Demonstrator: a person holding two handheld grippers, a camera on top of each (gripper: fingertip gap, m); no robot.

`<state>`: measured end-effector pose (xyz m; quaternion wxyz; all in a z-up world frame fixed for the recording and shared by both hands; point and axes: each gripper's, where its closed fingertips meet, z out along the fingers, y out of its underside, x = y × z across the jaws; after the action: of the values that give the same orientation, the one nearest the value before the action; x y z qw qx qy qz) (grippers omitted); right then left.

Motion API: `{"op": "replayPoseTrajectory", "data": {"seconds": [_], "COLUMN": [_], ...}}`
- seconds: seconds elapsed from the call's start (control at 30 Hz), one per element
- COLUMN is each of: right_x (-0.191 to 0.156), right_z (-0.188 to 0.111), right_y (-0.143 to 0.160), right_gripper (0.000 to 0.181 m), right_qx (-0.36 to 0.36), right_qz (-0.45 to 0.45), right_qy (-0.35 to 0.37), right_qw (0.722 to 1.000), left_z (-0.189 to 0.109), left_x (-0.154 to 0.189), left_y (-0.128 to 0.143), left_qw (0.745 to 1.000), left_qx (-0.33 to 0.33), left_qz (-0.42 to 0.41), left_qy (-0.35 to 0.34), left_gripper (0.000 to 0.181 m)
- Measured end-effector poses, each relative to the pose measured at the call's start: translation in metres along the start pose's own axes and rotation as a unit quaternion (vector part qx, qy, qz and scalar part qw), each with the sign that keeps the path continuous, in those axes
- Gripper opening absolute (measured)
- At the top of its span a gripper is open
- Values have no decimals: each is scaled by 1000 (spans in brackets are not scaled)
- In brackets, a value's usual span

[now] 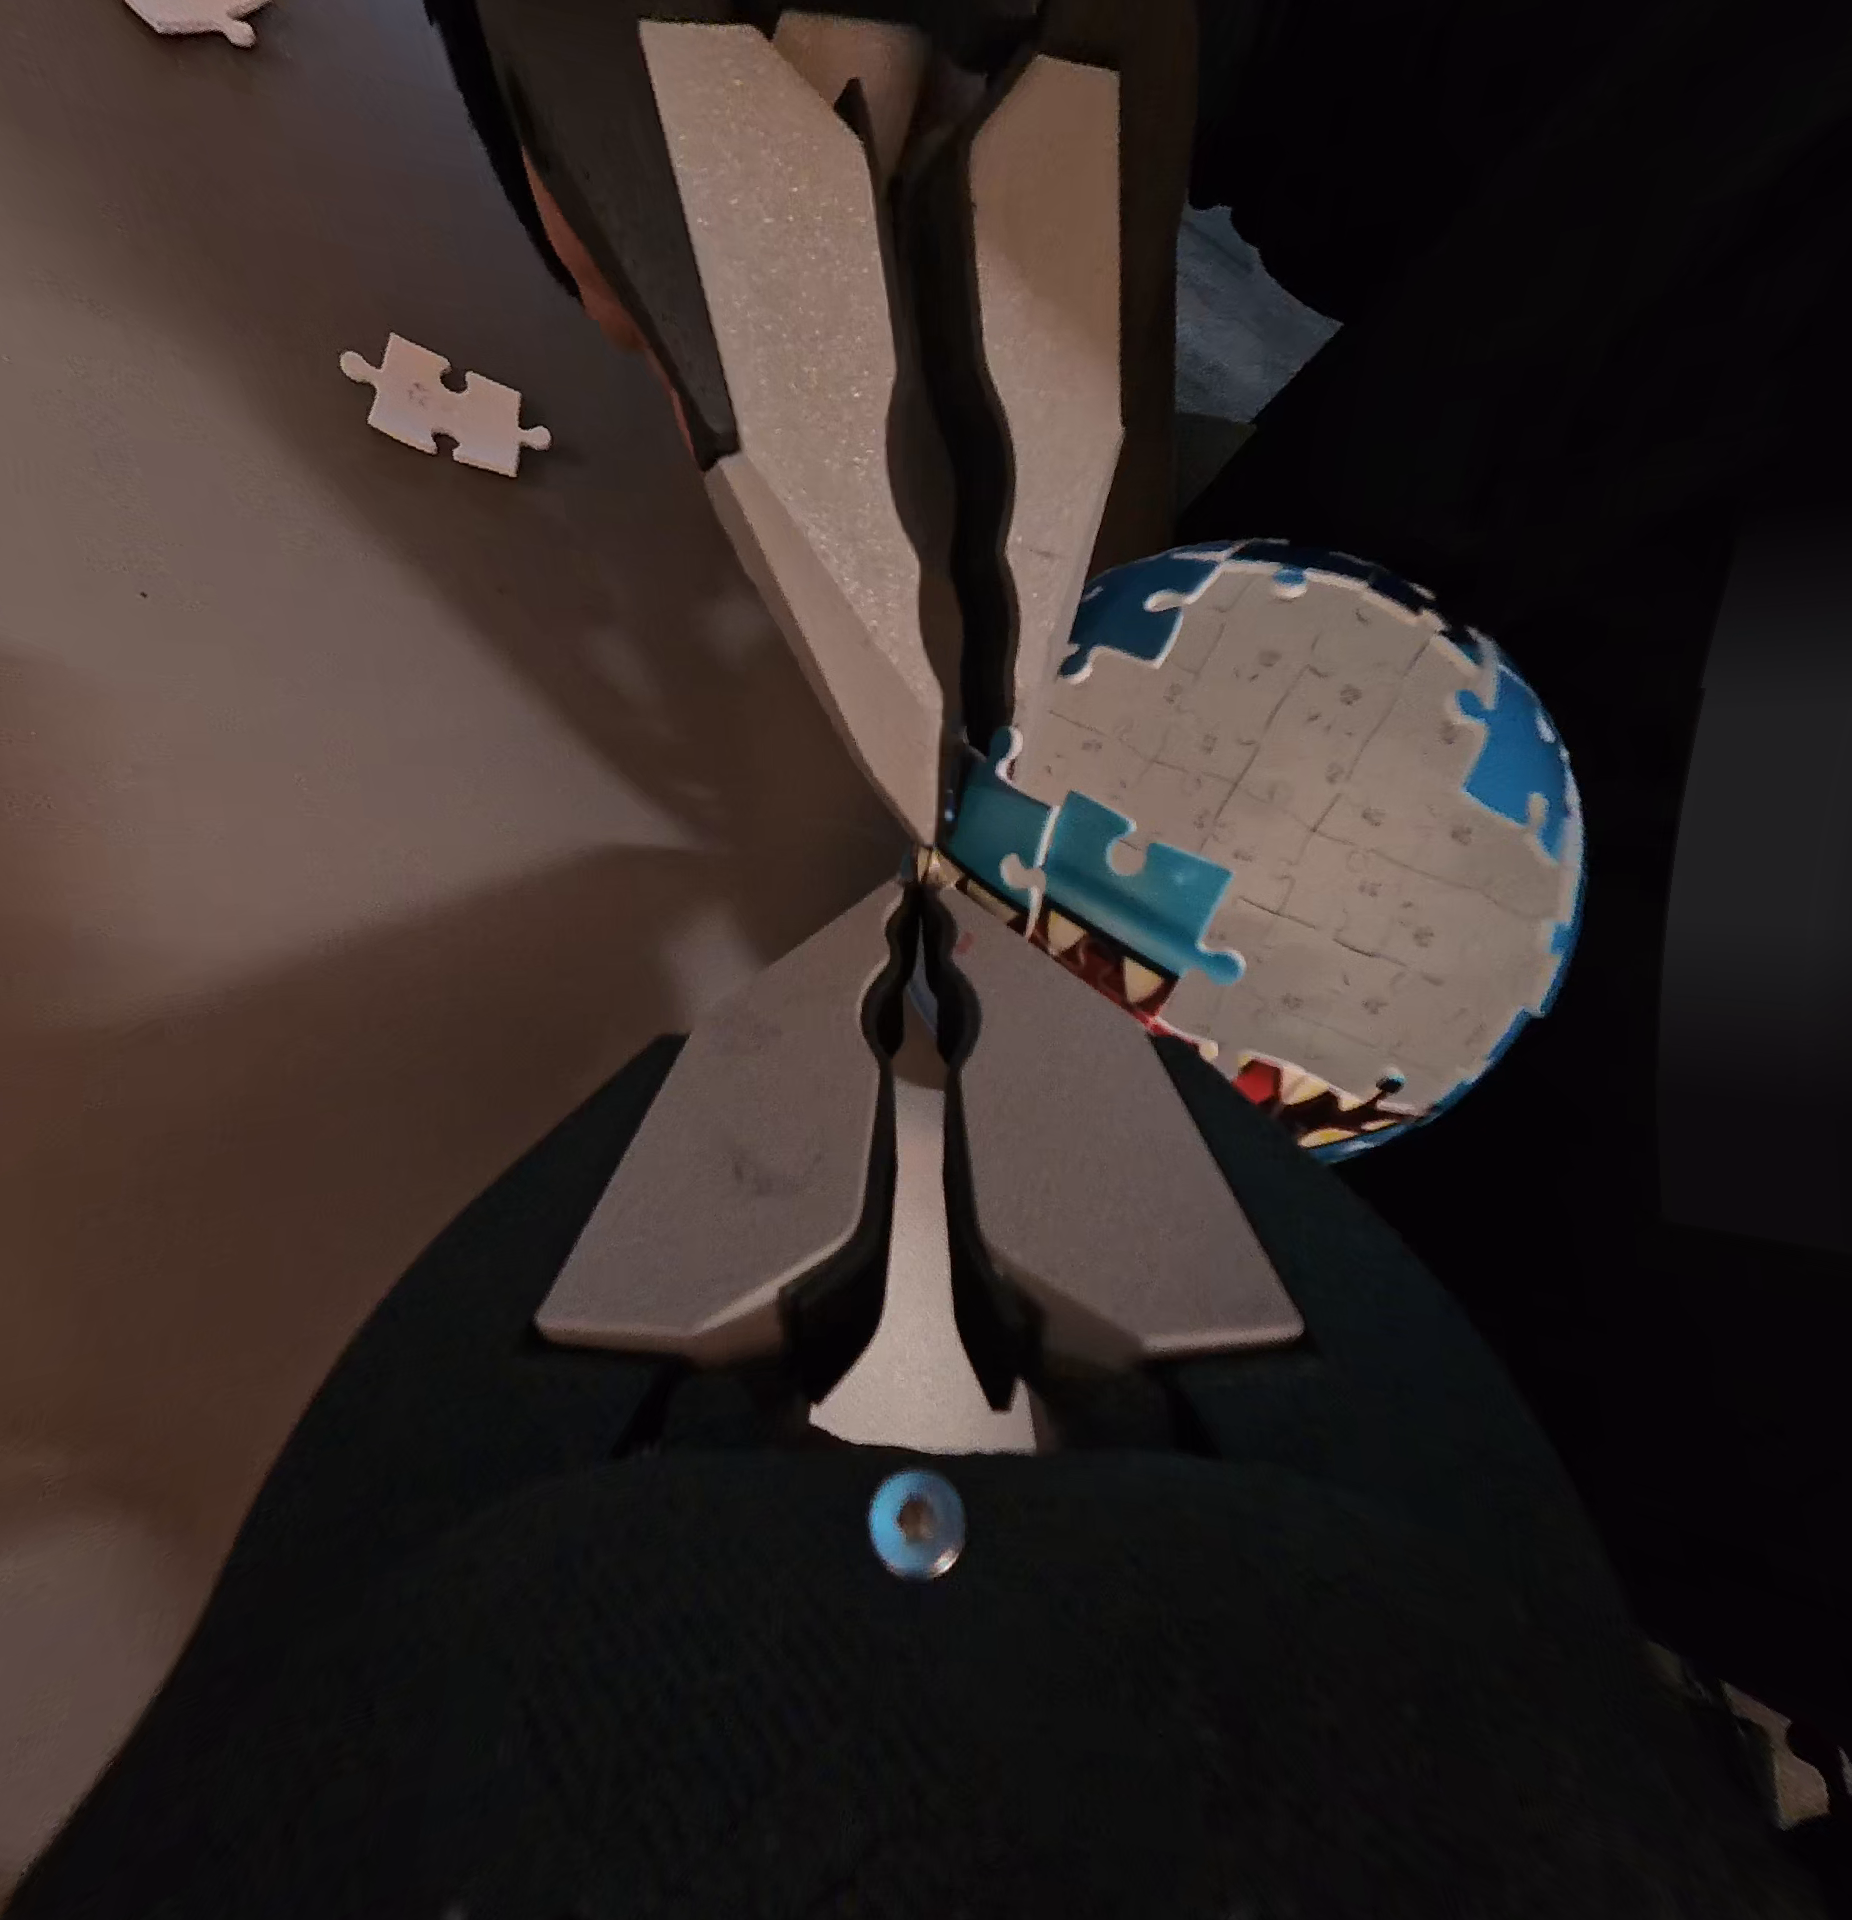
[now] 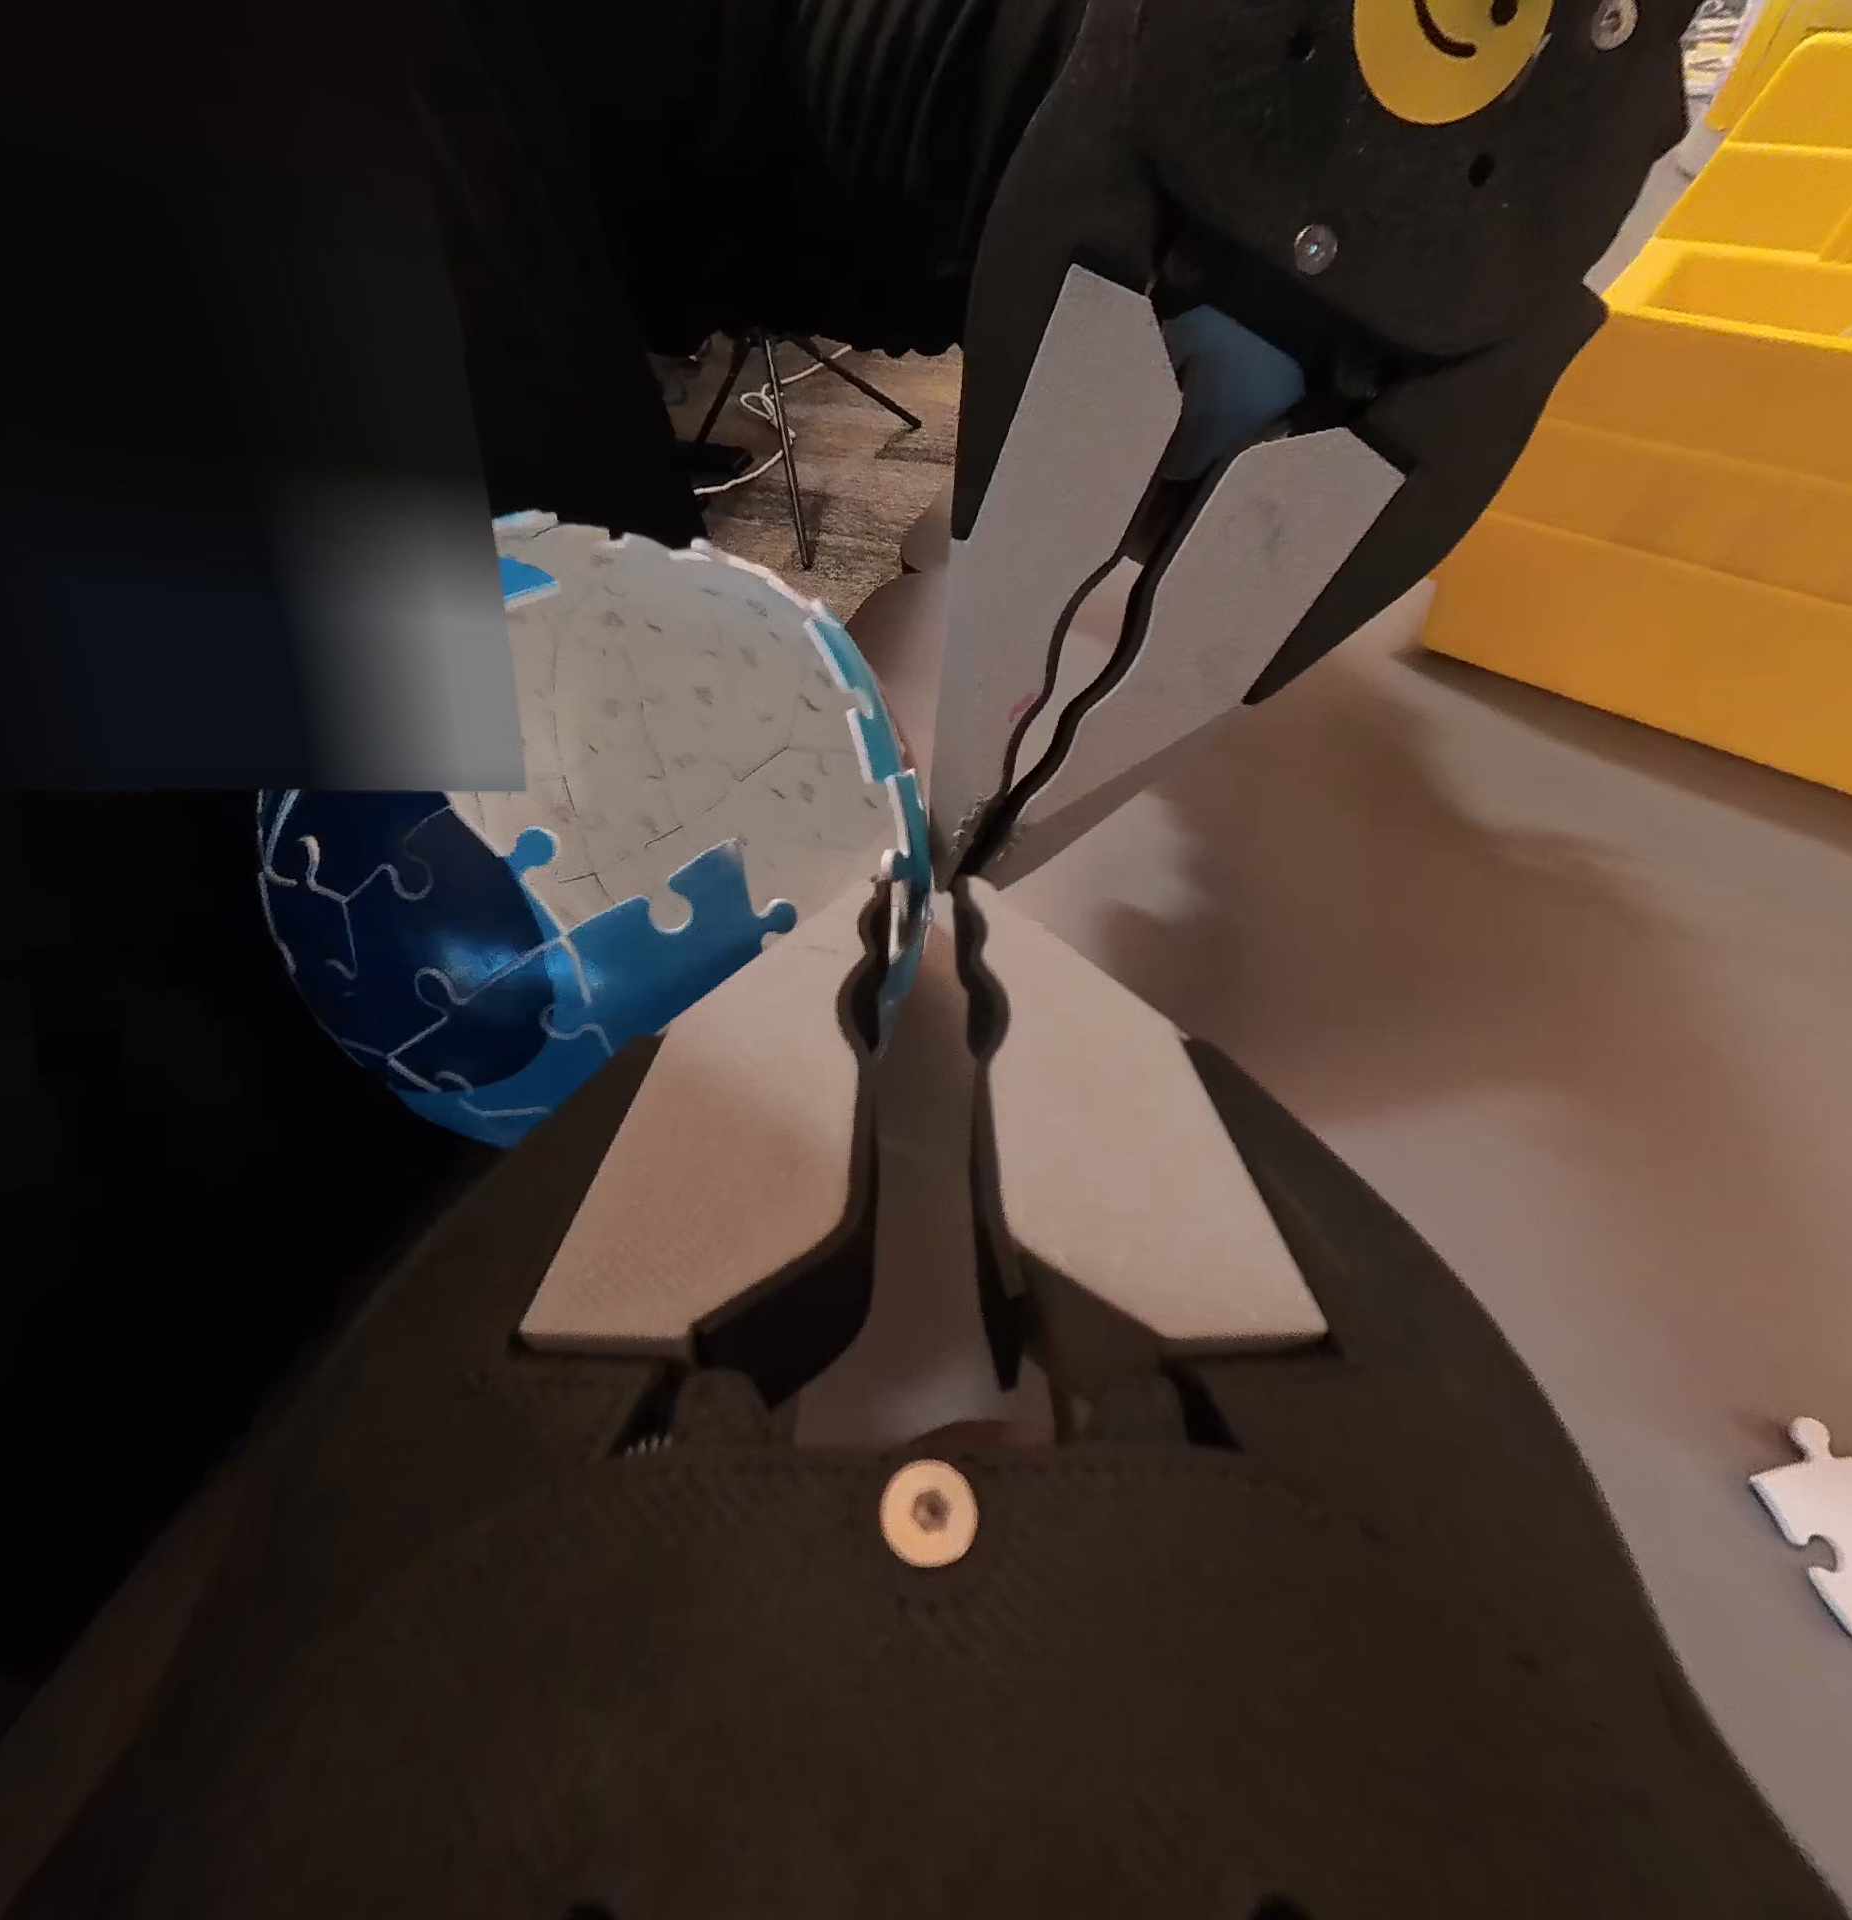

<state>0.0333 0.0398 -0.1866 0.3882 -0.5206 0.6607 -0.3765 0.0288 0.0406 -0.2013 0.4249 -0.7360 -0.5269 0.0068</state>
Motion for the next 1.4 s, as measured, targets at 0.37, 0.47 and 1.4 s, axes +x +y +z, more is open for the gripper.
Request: {"op": "replayPoseTrajectory", "data": {"seconds": [0.37, 0.47, 1.4], "right_x": [1, 4, 8], "right_z": [-7, -8, -16], "right_y": [-13, -13, -9], "right_gripper": [1, 0, 0], "right_qx": [29, 33, 52], "right_qz": [-11, -3, 58], "right_qy": [12, 18, 4], "right_qw": [999, 999, 997], "left_z": [1, 1, -1], "left_x": [0, 0, -1], "left_y": [1, 2, 5], "left_qw": [1000, 1000, 999], "left_qx": [-2, 1, 41], "left_qz": [-3, -8, -35], "left_qy": [5, 10, -2], "left_gripper": [0, 0, 0]}}
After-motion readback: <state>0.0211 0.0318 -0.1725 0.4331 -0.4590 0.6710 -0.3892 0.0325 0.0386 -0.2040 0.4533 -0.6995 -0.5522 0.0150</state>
